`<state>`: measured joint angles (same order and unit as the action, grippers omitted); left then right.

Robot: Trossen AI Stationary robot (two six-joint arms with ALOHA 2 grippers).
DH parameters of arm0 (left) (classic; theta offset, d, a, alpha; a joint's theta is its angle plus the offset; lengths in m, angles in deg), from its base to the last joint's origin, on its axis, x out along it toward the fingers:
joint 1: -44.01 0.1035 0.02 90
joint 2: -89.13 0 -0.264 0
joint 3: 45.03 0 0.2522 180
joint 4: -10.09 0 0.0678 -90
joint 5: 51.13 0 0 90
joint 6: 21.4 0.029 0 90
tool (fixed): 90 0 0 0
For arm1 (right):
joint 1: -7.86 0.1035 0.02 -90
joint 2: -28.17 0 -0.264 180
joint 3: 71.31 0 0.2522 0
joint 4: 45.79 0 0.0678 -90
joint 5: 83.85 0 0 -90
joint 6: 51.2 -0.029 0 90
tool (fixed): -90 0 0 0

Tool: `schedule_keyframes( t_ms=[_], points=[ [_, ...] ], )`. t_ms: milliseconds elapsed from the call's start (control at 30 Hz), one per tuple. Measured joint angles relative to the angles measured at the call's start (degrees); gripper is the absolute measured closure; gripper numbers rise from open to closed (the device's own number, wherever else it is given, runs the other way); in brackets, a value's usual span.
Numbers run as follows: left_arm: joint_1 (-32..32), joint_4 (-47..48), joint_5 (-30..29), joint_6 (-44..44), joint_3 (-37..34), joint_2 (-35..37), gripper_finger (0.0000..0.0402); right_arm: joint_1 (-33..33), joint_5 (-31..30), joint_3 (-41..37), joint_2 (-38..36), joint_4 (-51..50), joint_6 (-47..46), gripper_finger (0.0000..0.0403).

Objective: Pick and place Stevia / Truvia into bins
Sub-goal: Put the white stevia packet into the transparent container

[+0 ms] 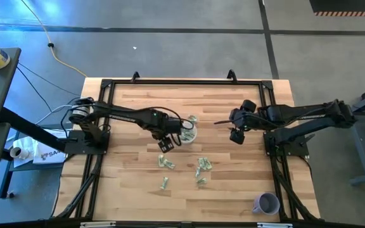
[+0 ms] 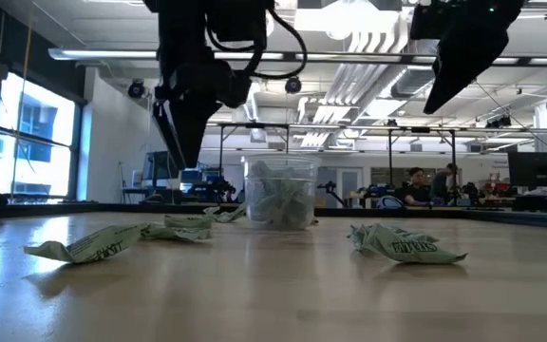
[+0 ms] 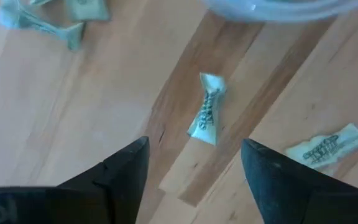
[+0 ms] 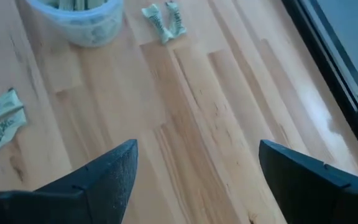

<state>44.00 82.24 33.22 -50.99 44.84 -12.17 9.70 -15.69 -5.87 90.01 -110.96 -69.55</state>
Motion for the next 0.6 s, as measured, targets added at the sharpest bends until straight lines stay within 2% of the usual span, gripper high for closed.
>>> schedule_keyframes(
  t_ms=[67, 167, 367, 433, 533, 600],
  points=[
    [0.0, -3.0, 0.8, 1.0, 0.2, -1.7, 0.0111, -0.2, -0.6, 0.0, 0.1, -0.2, -1.1, 0.0079],
    [0.0, -2.7, 2.1, 1.1, 0.0, -4.6, 0.0110, -1.3, -0.6, 0.0, 0.8, -0.3, -3.1, 0.0079],
    [-0.2, -5.8, 6.7, 2.4, 0.1, -10.0, 0.0110, -3.5, 1.8, 0.0, 2.0, -1.7, -5.3, 0.0079],
    [-0.6, -5.8, 6.6, 2.8, 0.0, -11.4, 0.0115, -3.9, 2.7, 0.0, 2.1, -1.8, -5.8, 0.0079],
    [-1.0, -6.1, 6.1, 4.3, 0.2, -12.5, 0.0139, -4.2, 3.3, 0.0, 2.2, -1.9, -6.1, 0.0079],
    [-1.2, -6.0, 5.7, 4.4, 0.4, -12.8, 0.0171, -4.2, 3.2, 0.0, 2.2, -2.0, -6.6, 0.0079]
  ],
)
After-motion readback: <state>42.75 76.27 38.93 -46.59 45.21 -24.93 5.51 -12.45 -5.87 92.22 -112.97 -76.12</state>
